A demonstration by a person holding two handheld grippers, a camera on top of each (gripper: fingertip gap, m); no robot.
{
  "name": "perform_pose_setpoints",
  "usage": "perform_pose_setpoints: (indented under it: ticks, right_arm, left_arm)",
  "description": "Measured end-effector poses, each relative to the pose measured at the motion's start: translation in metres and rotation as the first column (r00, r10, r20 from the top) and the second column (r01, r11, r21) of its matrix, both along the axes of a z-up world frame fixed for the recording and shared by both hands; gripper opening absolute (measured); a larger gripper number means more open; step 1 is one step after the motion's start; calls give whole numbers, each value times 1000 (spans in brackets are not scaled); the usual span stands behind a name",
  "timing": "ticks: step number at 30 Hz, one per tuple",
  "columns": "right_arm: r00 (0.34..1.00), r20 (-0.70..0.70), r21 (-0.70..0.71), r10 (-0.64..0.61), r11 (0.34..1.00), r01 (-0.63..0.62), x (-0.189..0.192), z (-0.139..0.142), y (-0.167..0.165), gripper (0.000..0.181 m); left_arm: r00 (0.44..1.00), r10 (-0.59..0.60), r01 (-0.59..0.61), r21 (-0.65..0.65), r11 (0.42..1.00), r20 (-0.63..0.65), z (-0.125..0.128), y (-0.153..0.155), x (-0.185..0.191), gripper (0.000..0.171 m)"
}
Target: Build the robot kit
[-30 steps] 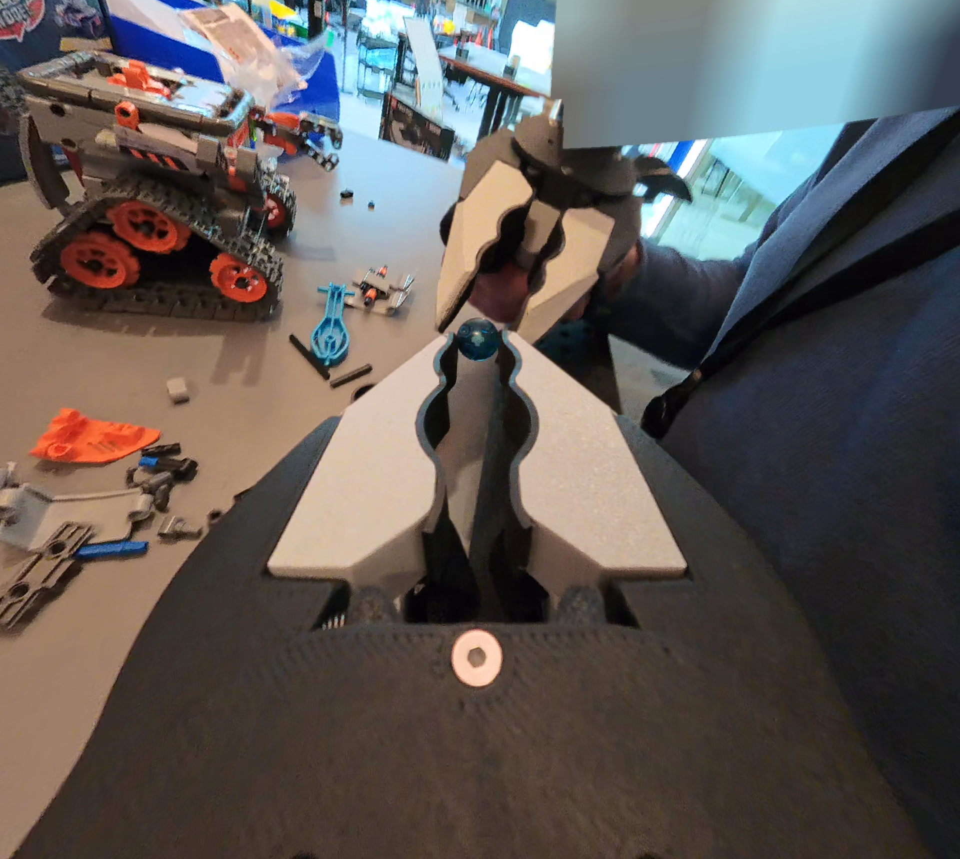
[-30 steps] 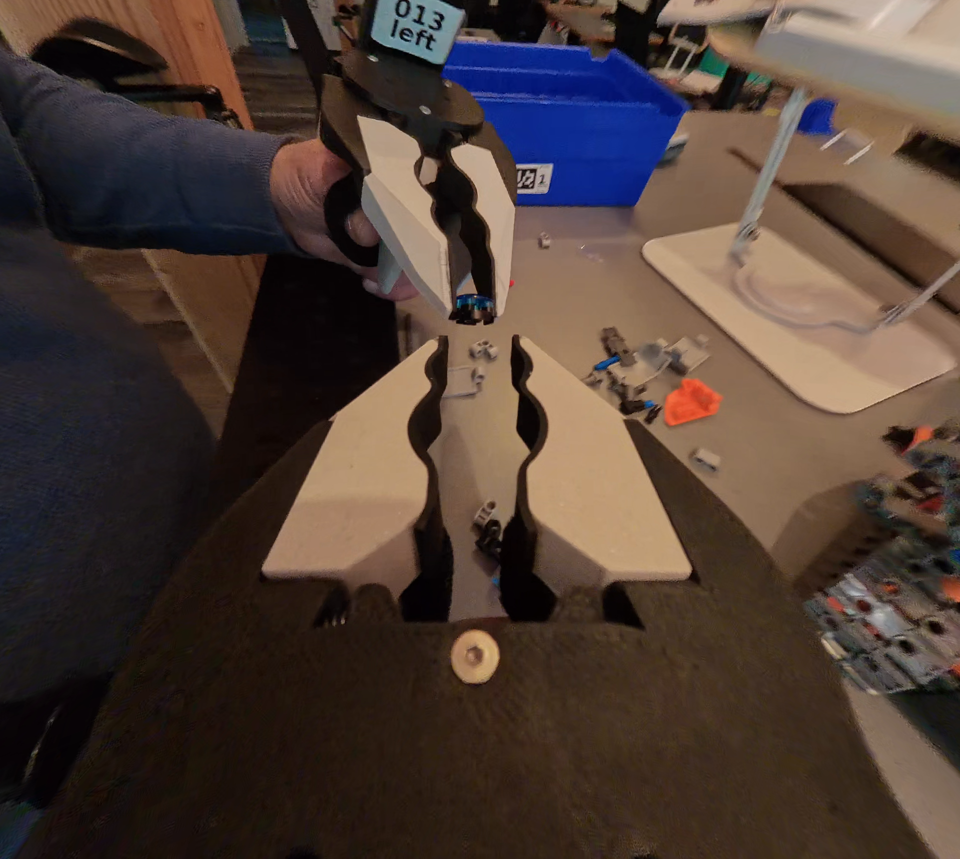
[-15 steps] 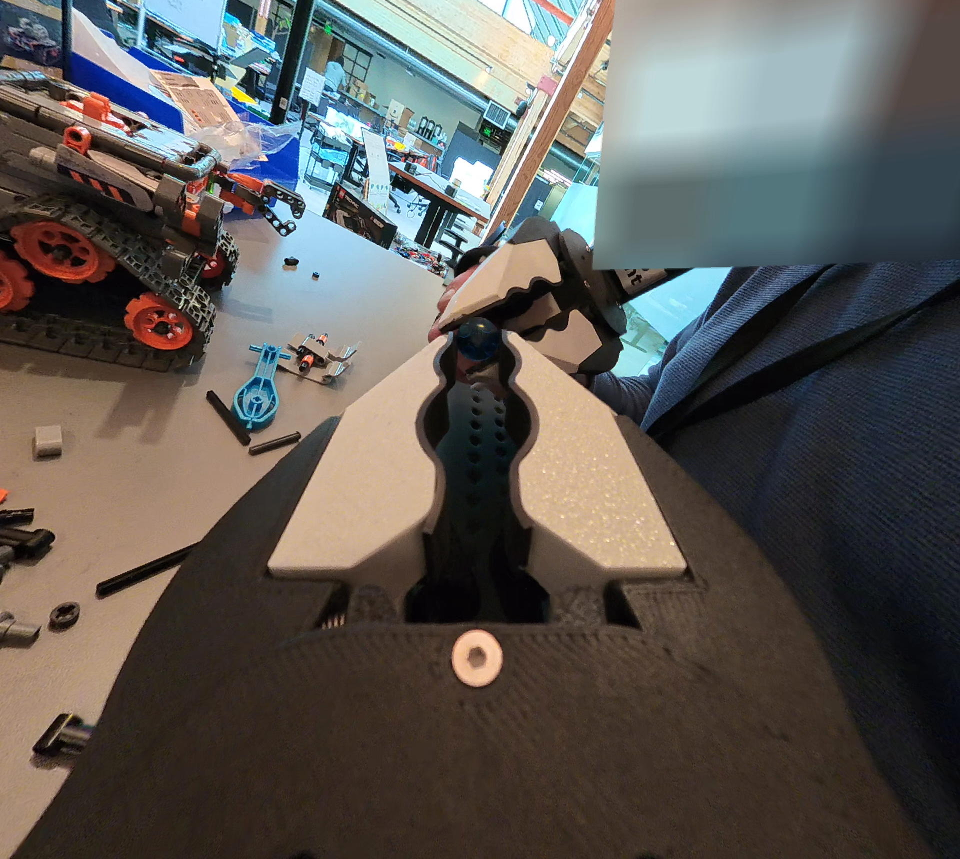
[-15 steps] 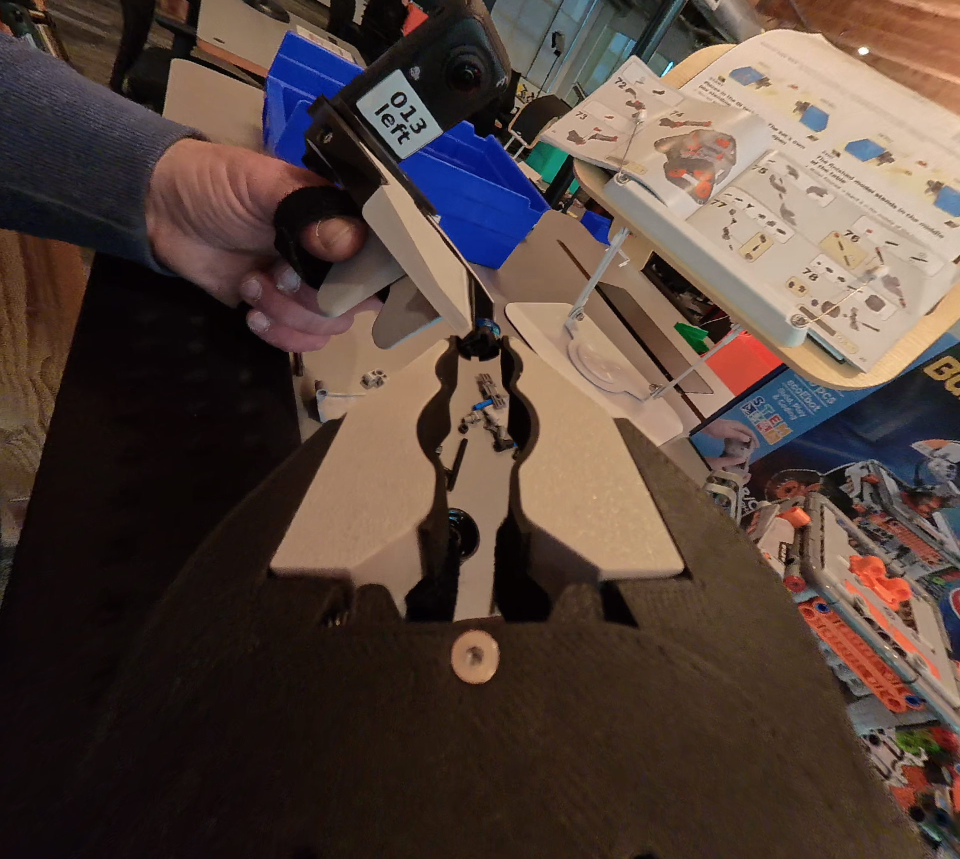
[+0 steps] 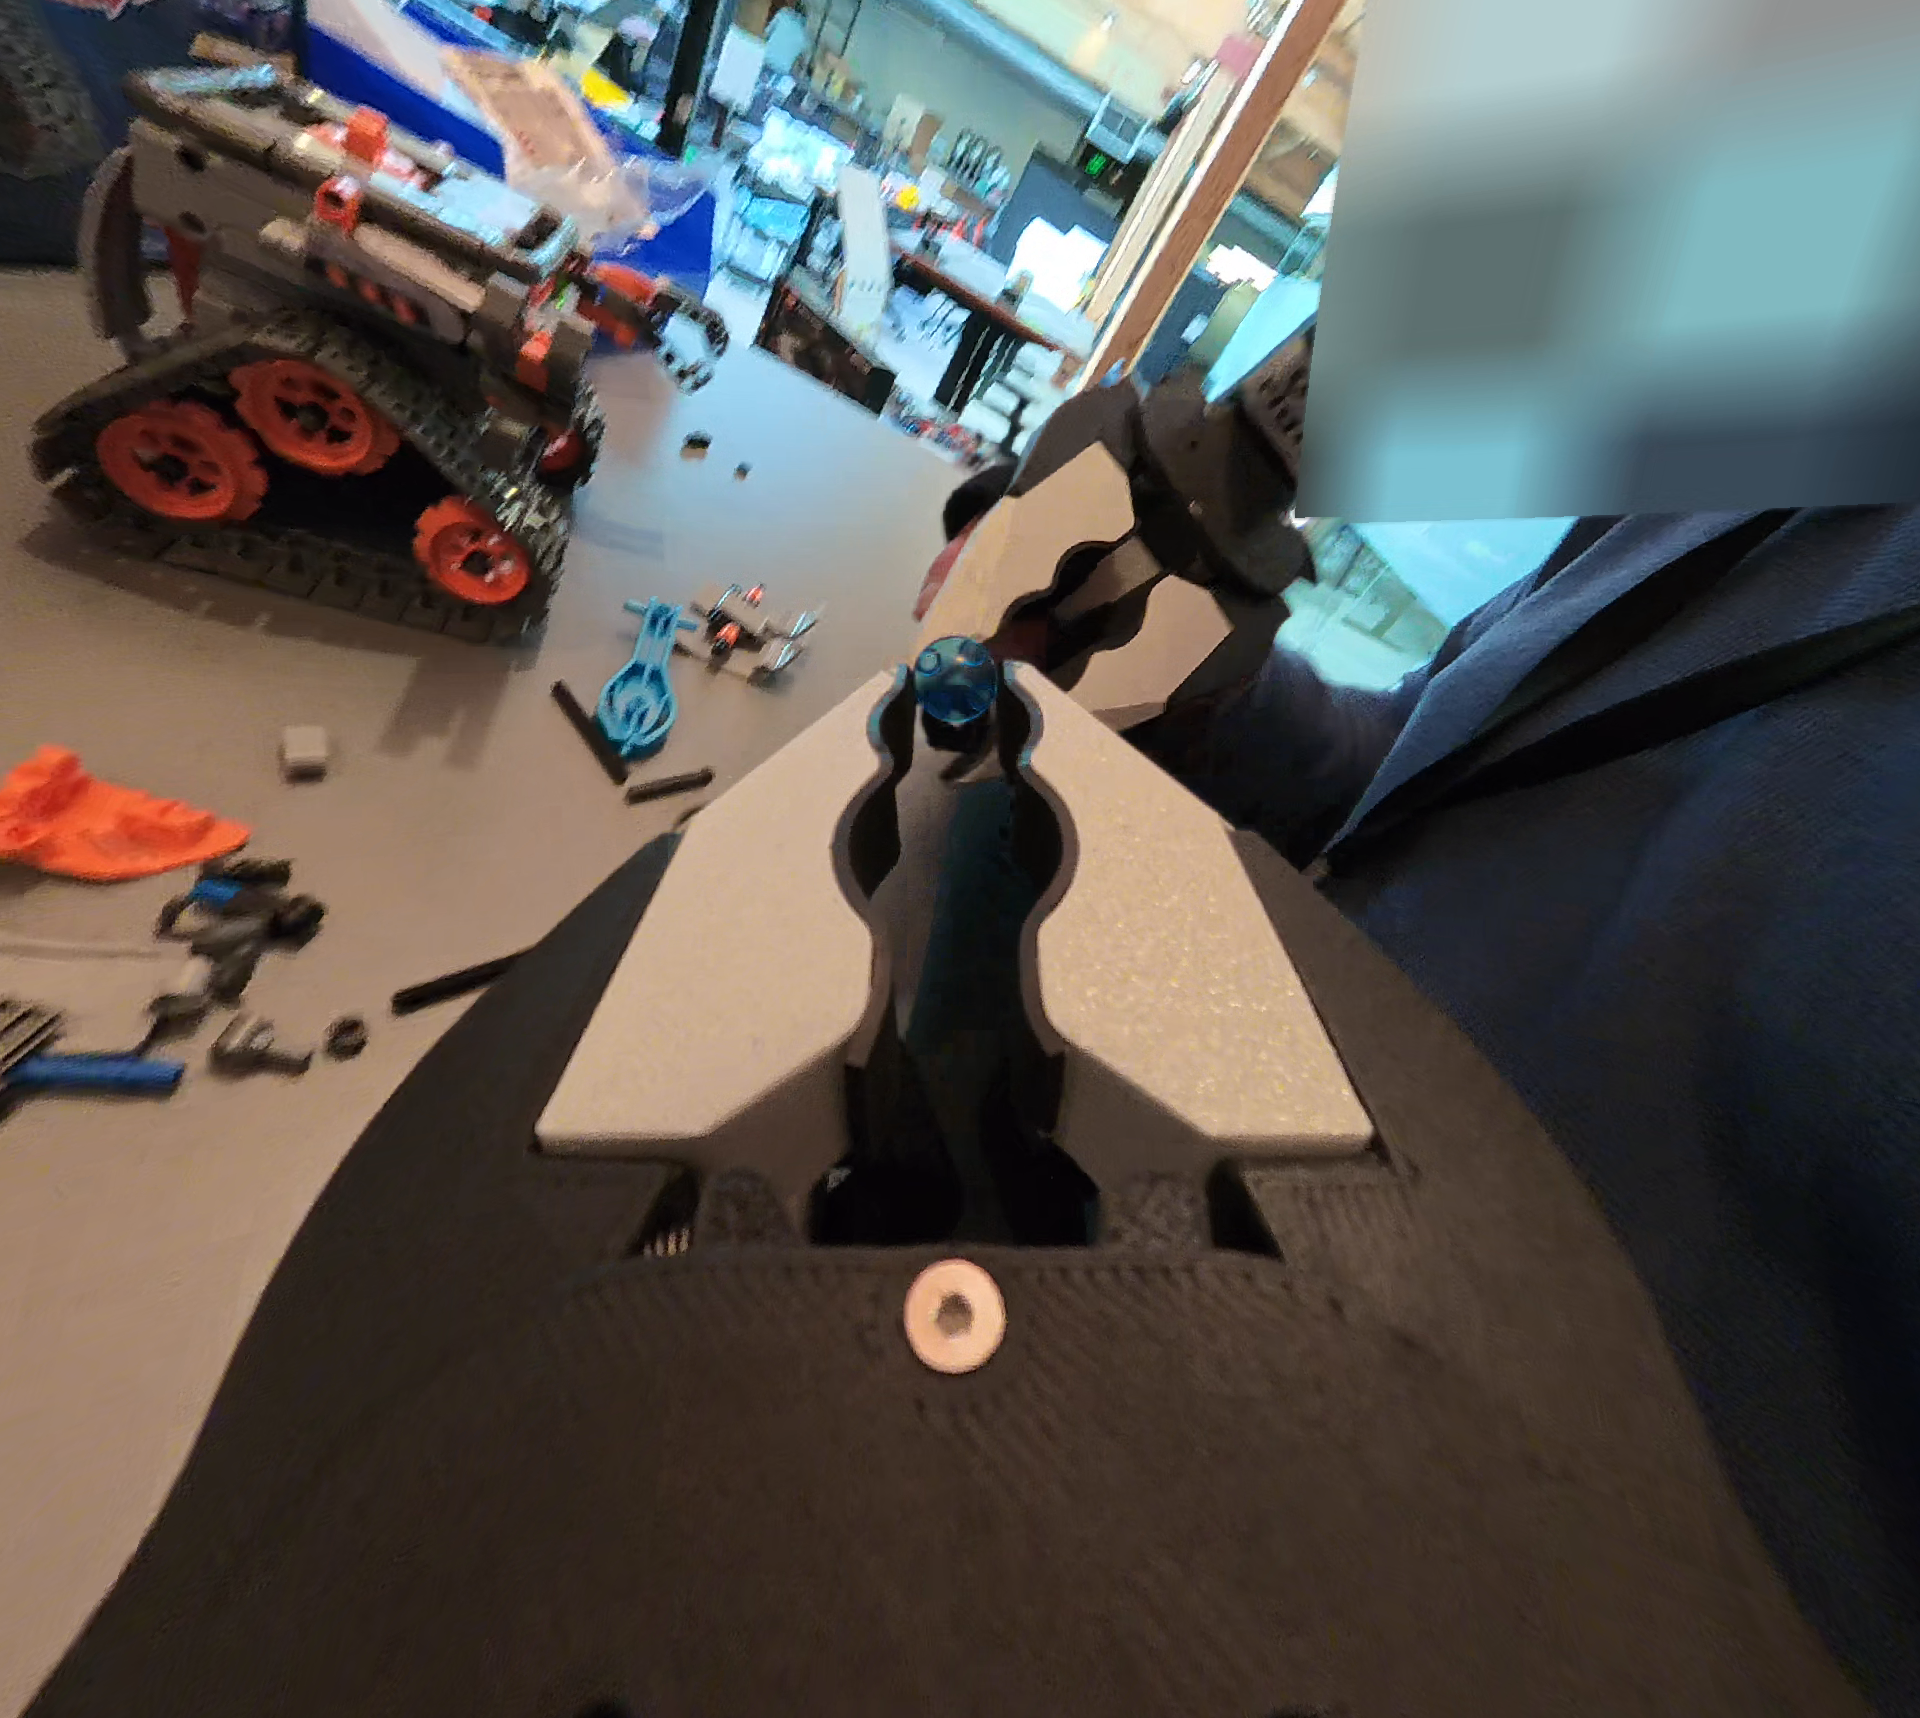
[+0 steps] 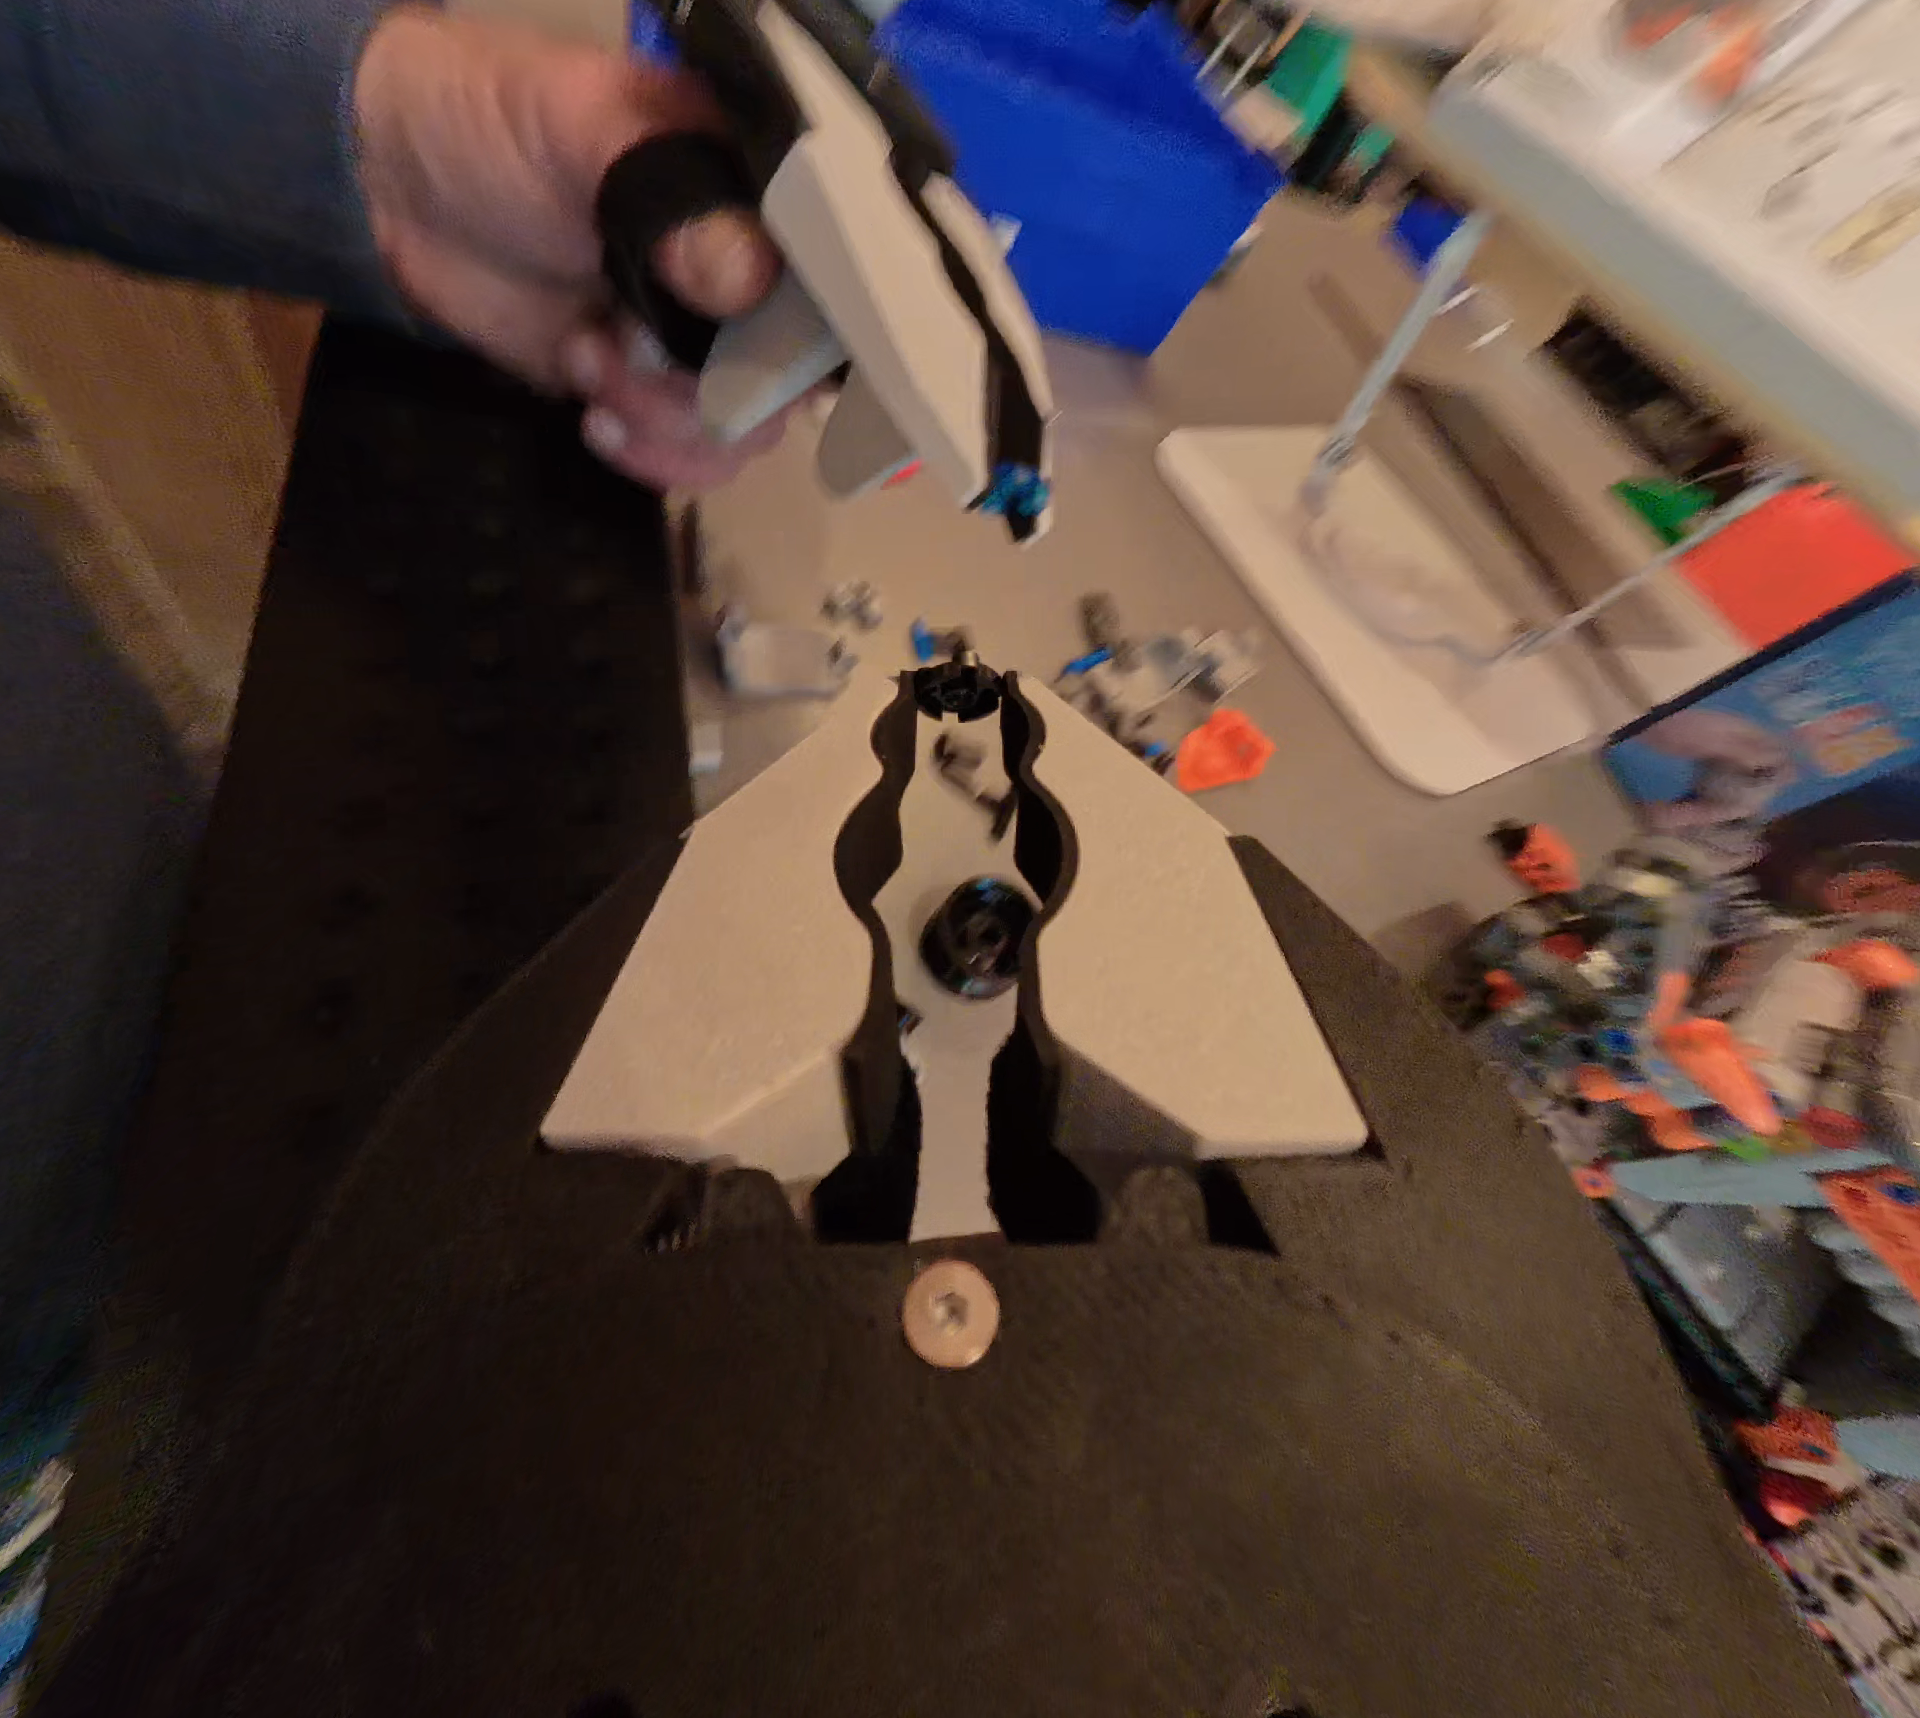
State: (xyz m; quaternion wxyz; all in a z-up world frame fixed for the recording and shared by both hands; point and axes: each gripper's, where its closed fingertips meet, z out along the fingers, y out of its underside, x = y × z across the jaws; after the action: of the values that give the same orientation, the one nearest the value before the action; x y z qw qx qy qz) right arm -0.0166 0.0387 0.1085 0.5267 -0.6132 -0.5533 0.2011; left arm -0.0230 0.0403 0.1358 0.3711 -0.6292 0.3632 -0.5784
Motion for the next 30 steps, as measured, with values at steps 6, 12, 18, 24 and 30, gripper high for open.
perform_pose_setpoints:
  ticks: [6, 12, 18, 24, 30]
  right_arm:
    - [919, 375, -170, 123, 984, -62, -5, -57, -5, 13]
    - [746, 609, -286, 270, 952, -111, -17, -89, -5, 13]
    - [639, 648, -429, 414, 892, -143, -26, -100, -11, 22]
    - [715, 553, -488, 428, 862, -139, -25, -88, -6, 25]
    - [833, 410, -487, 371, 861, -143, -4, -71, -1, 21]
  left_arm:
    - [954, 75, -53, 83, 995, -291, -41, 7, -23, 12]
    - [914, 120, -74, 130, 989, -389, -54, 8, -36, 13]
    - [900, 123, -82, 115, 990, -417, -64, 7, -47, 13]
    - [890, 75, -27, 113, 993, -449, -67, -1, -47, 13]
    - [771, 25, 141, 209, 968, -636, -92, -17, -26, 13]
